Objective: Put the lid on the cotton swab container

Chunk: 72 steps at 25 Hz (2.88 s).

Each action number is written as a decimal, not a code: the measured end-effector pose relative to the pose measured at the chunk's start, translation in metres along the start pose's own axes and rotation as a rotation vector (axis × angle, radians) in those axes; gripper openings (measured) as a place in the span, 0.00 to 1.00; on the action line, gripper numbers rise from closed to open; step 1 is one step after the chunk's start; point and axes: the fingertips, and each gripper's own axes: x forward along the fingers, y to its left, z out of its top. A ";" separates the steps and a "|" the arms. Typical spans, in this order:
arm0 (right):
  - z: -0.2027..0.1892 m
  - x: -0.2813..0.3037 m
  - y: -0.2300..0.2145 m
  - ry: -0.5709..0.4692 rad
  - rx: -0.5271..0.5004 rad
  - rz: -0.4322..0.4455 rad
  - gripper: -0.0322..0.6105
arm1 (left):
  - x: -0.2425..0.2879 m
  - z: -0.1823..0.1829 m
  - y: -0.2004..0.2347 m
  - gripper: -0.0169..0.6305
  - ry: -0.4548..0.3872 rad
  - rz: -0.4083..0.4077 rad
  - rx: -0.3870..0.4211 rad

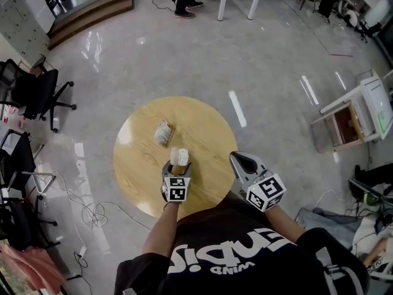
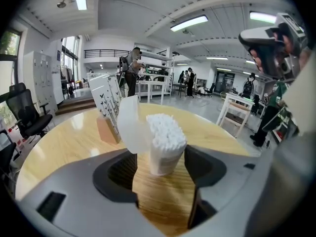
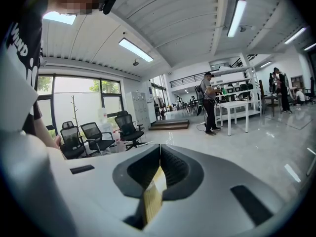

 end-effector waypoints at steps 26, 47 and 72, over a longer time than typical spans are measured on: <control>-0.006 -0.002 0.005 0.013 -0.002 0.004 0.05 | -0.003 -0.005 -0.009 0.34 0.028 -0.069 0.077; -0.050 0.055 0.011 0.171 -0.019 0.147 0.05 | -0.020 -0.018 -0.041 0.34 0.064 -0.282 0.233; -0.126 0.195 0.082 0.600 -0.139 0.497 0.05 | -0.019 -0.018 -0.041 0.34 0.069 -0.301 0.233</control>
